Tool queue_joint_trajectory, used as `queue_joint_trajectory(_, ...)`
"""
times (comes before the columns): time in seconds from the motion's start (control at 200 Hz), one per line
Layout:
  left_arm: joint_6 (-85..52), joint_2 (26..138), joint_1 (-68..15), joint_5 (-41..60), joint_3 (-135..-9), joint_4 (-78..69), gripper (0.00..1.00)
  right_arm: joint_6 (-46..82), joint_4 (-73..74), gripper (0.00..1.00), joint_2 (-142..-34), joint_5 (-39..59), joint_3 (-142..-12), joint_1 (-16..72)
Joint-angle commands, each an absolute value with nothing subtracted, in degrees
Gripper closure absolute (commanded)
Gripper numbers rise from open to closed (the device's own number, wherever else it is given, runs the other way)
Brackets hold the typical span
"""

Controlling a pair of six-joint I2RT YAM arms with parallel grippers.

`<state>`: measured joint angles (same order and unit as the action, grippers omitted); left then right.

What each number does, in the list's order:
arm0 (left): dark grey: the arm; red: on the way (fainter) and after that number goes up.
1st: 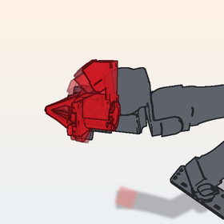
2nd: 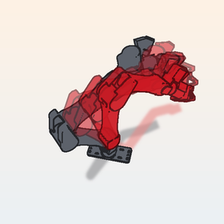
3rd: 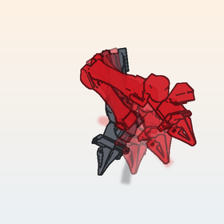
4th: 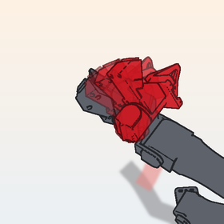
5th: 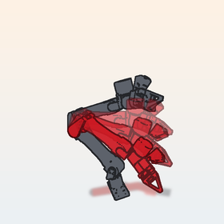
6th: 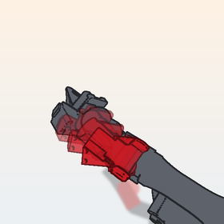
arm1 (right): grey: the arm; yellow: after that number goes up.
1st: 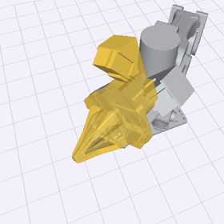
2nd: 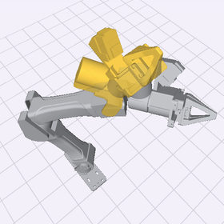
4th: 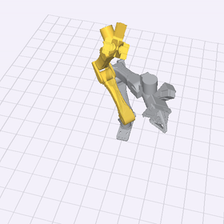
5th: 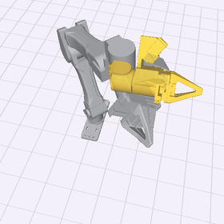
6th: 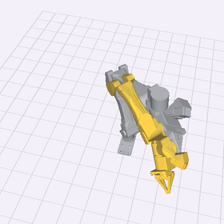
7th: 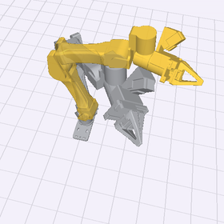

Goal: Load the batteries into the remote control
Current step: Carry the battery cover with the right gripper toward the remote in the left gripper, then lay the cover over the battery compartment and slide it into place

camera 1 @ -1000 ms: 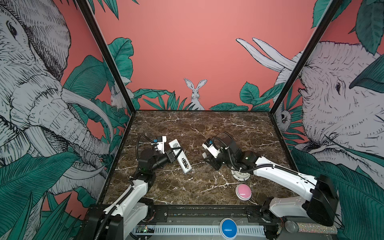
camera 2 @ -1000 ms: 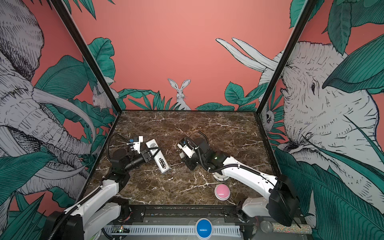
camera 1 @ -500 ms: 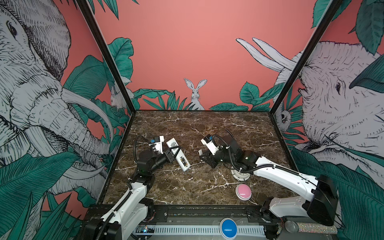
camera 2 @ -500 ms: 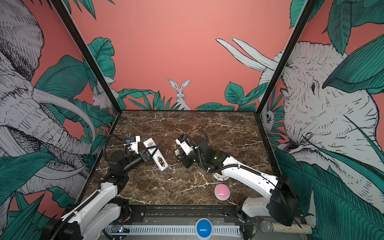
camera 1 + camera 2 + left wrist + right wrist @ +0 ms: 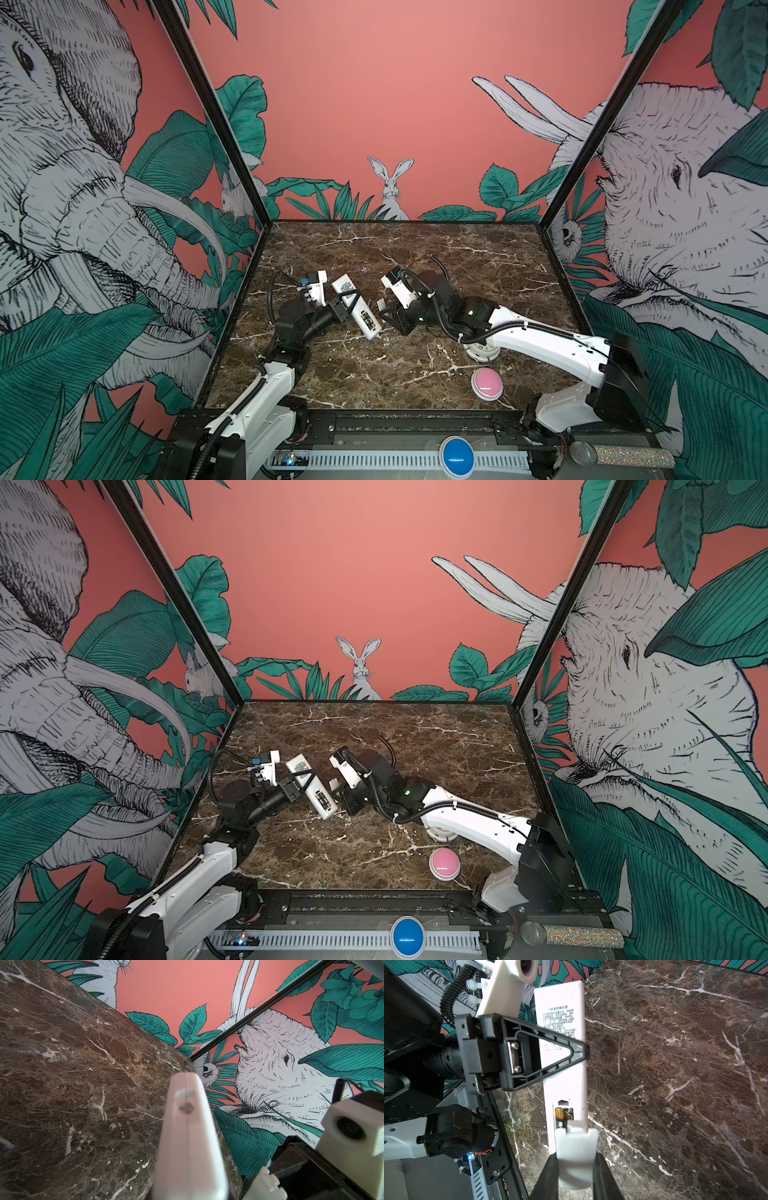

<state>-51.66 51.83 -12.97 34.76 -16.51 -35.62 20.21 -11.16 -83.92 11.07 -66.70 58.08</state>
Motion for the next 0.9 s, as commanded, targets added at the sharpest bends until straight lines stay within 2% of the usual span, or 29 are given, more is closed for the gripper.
queue_joint_trajectory(0.0, -52.6, 51.0, -12.83, 33.12, -16.17, -39.15, 1.0, 21.07, -9.85, 0.83, -84.71, 8.44, -68.28, 59.43)
queue_joint_trajectory(0.895, -54.23, 51.15, -12.84, 32.83, -15.29, -40.91, 1.0, 20.38, -7.07, 0.84, -90.73, 5.53, -71.13, 62.07)
